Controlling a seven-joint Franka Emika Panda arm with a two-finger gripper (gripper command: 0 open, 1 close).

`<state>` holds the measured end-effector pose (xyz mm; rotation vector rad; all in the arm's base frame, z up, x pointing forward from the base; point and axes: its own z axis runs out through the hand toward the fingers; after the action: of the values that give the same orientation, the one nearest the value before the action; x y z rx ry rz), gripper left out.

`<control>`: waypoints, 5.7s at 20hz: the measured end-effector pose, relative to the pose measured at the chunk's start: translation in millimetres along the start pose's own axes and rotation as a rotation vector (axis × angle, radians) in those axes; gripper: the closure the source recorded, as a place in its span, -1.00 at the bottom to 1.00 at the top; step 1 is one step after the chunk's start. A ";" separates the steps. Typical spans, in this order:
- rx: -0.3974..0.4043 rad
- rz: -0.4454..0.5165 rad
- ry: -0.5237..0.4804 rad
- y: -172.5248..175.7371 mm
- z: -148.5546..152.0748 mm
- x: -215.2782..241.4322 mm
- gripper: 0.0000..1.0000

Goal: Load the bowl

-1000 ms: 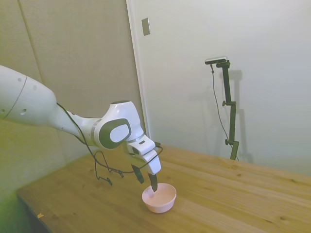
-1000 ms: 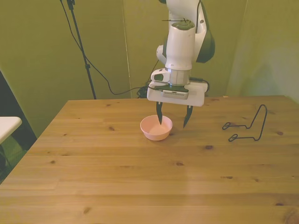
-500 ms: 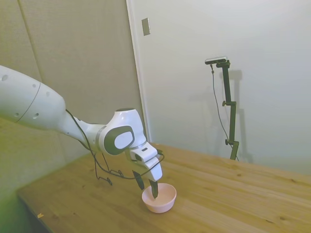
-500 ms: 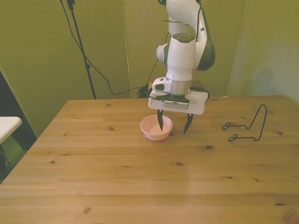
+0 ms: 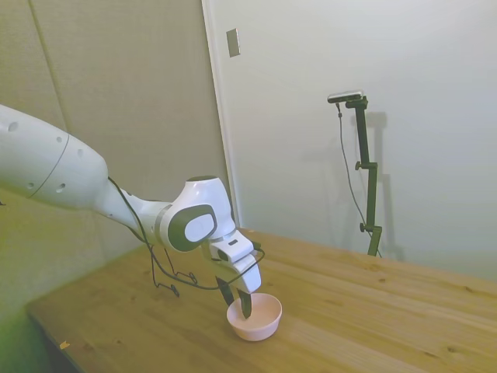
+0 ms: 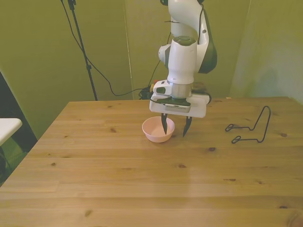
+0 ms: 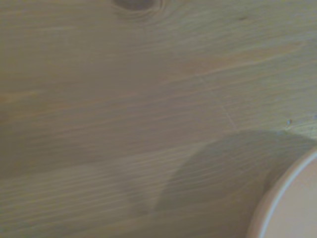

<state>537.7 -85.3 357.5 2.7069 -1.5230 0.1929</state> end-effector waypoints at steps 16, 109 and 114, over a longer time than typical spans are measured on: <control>0.028 -0.033 -0.016 -0.7 -6.7 0.3 1.00; 0.798 -0.328 -0.601 -76.4 -52.4 -143.3 -1.00; 0.815 -0.298 -0.553 -54.3 -76.0 -122.2 -1.00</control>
<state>514.3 53.3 419.8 3.8607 -1.2803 0.0570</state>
